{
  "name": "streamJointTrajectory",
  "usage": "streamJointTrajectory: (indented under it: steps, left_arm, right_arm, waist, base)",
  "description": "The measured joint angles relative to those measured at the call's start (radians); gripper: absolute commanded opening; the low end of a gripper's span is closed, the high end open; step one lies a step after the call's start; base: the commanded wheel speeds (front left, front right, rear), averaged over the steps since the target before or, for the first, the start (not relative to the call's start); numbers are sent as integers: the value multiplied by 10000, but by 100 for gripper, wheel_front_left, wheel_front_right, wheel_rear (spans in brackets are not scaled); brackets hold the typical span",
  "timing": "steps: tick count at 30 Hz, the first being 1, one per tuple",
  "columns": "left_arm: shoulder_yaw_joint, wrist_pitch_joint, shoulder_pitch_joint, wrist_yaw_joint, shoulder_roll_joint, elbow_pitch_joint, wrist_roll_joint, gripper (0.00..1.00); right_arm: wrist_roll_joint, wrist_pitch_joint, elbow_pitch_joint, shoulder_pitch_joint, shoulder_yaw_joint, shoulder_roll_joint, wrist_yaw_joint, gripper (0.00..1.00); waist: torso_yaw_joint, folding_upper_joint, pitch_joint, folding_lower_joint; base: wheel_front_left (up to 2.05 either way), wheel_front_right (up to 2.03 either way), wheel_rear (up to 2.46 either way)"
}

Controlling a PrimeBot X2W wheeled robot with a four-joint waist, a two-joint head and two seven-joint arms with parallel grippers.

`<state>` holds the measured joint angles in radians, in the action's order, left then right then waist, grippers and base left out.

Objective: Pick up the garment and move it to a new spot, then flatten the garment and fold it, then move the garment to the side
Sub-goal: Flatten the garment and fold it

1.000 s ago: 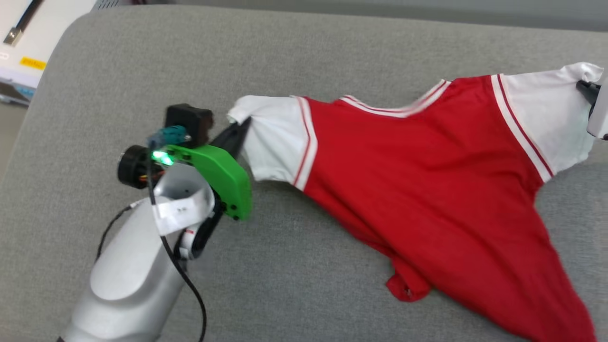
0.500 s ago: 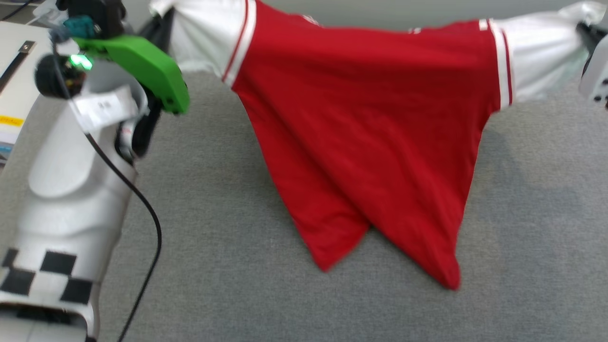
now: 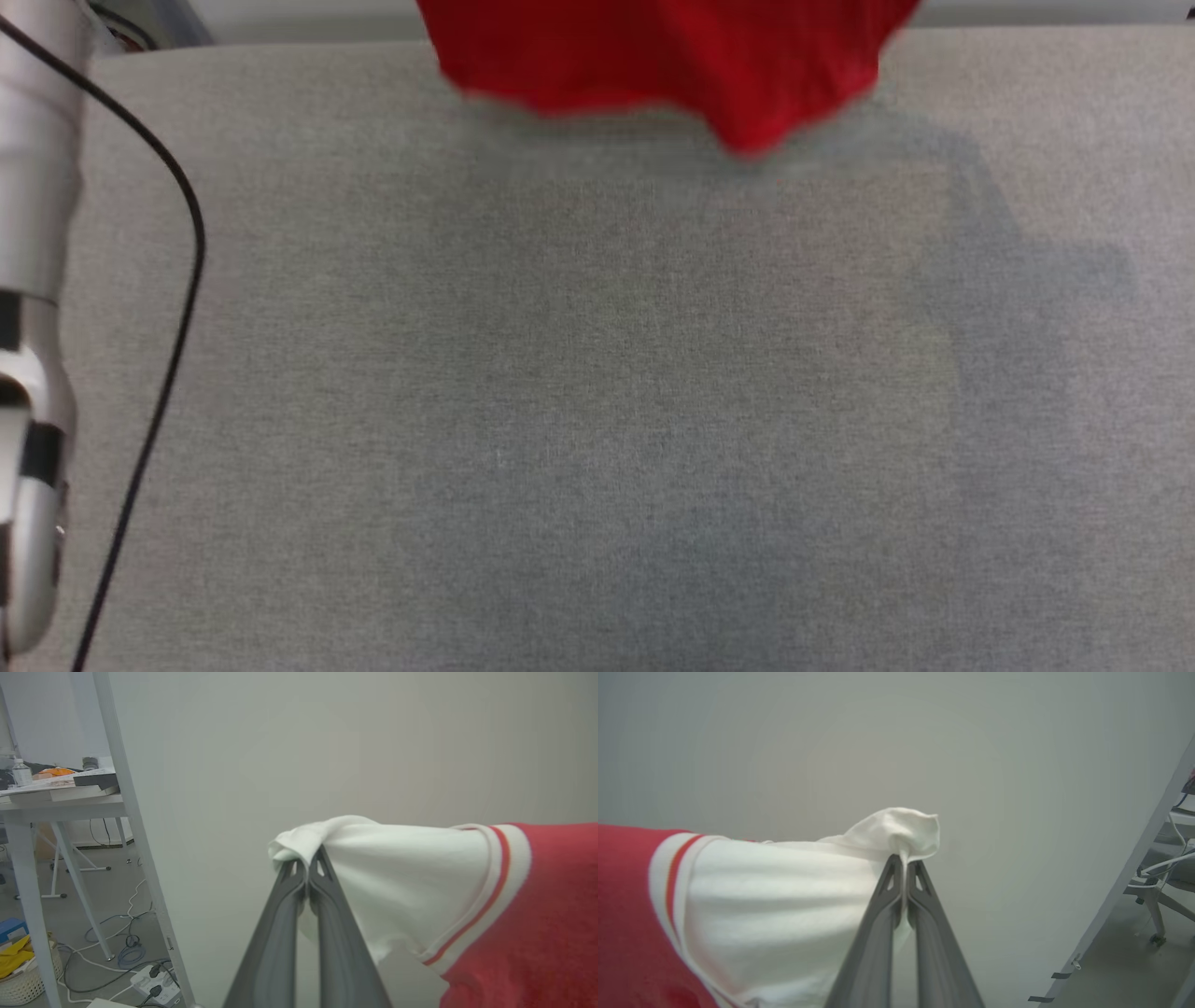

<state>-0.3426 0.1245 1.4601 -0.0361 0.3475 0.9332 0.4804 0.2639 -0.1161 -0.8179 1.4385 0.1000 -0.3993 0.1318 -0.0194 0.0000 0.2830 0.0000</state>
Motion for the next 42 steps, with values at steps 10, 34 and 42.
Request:
streamJointTrajectory:
  steps: [10, 34, 42]
  left_arm:
    - [-102, 805, 2242, -52, -36, 1269, -194, 0]
    - [545, 1313, -2085, -874, -826, 1492, 1133, 0]
    - [690, 1312, -5976, -917, -920, -928, 1283, 0]
  right_arm:
    - [-483, 1039, -1195, 2244, -244, 479, 0, 0]
    - [3045, 1755, -704, -1980, 2987, 1051, -2, 0]
    - [4485, 1952, 1302, -5491, 3335, 42, -4, 0]
  waist:
    - [-265, 0, 1738, 1]
    - [-276, 0, 2271, 1]
    - [-136, 0, 1399, 0]
  base:
    - [0, 0, 0]
    - [0, 0, 0]
    - [0, 0, 0]
